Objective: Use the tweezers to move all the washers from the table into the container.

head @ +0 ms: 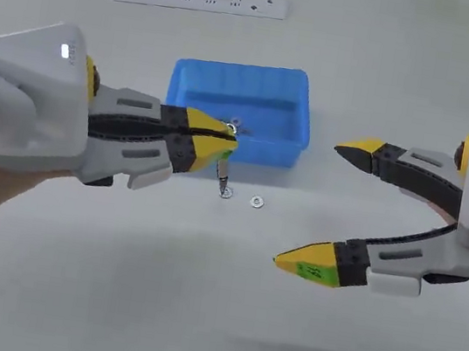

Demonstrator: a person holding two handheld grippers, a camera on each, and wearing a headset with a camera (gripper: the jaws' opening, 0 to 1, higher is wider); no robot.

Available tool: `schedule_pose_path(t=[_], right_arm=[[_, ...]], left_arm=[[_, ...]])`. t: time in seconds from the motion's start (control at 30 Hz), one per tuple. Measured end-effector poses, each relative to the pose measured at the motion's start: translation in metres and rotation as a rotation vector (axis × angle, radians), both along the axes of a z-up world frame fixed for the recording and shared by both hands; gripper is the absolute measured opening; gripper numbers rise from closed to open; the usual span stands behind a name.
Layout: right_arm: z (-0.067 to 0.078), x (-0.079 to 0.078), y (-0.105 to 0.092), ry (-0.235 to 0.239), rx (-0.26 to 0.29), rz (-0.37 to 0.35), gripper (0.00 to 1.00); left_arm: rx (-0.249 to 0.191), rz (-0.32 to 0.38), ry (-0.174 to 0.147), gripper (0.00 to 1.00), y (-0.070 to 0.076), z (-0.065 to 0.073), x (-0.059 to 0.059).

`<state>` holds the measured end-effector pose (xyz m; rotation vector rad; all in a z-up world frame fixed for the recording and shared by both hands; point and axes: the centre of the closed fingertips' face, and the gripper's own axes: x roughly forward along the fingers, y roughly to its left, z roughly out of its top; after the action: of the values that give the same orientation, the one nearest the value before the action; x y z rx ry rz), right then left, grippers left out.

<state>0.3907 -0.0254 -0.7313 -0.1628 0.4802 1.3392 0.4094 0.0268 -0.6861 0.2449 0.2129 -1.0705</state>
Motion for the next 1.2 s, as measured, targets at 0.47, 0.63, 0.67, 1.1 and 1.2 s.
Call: schedule_pose_path(t=[0.47,0.63,0.67,1.1,1.2], right_arm=[[-0.009,-0.012,-0.002,0.044,-0.010,0.009,0.94],[-0.009,-0.013,-0.002,0.044,-0.014,0.014,0.93],[-0.010,-0.013,-0.002,0.044,-0.015,0.016,0.93],[-0.010,-0.018,0.000,0.056,-0.012,0.029,0.92],[-0.012,-0.020,0.003,0.060,-0.015,0.039,0.92]], left_arm=[[0.008,-0.009,0.003,0.05,0.000,-0.005,0.001],[0.013,-0.013,0.002,0.05,0.000,-0.007,0.001],[0.012,-0.015,0.006,0.05,0.000,-0.008,0.001],[0.003,-0.033,-0.007,0.05,-0.003,-0.011,-0.002],[0.004,-0.034,-0.010,0.05,-0.002,-0.010,-0.002]])
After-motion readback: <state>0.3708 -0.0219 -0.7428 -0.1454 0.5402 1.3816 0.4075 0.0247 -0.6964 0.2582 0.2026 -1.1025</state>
